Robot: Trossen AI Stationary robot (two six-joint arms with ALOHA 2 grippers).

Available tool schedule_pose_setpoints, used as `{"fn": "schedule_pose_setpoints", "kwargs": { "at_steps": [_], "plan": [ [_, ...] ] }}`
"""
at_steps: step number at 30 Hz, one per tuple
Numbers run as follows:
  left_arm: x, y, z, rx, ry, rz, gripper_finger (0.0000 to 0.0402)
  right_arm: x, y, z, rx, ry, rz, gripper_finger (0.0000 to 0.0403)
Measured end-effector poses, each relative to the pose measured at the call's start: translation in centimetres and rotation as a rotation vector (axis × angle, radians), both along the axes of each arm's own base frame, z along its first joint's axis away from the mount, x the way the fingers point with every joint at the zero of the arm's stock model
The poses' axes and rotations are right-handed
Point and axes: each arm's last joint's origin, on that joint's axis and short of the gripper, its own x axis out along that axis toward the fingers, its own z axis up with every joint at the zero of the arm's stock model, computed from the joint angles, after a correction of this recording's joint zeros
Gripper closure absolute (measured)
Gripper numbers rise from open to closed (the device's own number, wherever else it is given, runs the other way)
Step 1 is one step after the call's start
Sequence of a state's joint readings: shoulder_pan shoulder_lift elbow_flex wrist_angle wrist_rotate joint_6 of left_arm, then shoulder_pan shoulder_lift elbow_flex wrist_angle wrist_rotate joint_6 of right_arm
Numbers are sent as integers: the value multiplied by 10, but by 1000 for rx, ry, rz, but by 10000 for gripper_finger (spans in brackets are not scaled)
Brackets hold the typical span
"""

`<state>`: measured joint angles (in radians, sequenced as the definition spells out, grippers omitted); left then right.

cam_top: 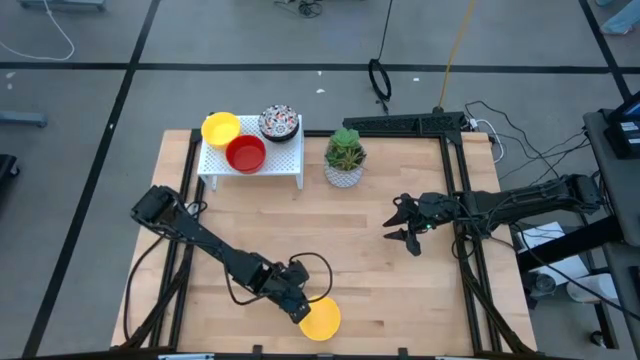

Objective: Pick & Place Mini bowls
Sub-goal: Stack the yellow bowl on top of the other yellow bowl on the shelf

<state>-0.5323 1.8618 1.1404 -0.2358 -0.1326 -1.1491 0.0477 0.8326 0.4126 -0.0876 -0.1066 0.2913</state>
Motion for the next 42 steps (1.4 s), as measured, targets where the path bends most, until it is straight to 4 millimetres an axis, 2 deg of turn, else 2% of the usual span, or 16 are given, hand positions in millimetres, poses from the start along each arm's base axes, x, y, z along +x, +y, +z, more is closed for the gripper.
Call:
{"fn": "schedule_pose_setpoints", "kwargs": {
  "at_steps": [3, 10, 13, 19, 26, 31, 34, 37, 42],
  "plan": [
    [0, 1, 0, 37, -9, -8, 243, 0, 0, 0, -6, -2, 4, 243],
    [2, 4, 0, 37, -7, -23, 356, 0, 0, 0, -13, -3, 9, 243],
    [3, 6, 0, 20, 4, -31, 391, 0, 0, 0, -13, -3, 9, 243],
    [5, 10, 0, 28, 2, -34, 389, 0, 0, 0, -13, -3, 8, 243],
    [14, 27, 3, 43, -28, -5, 393, 0, 0, 0, -13, -3, 9, 243],
    [25, 50, 20, 83, -87, 3, 396, 0, 0, 0, -13, -3, 9, 243],
    [29, 68, 39, 128, -150, 27, 392, 0, 0, 0, -16, -4, 10, 243],
    [25, 94, 60, 194, -184, 77, 397, 0, 0, 0, -25, -5, 17, 243],
    [7, 147, 102, 344, -216, 216, 391, 0, 0, 0, -61, -6, 41, 243]
  ]
}}
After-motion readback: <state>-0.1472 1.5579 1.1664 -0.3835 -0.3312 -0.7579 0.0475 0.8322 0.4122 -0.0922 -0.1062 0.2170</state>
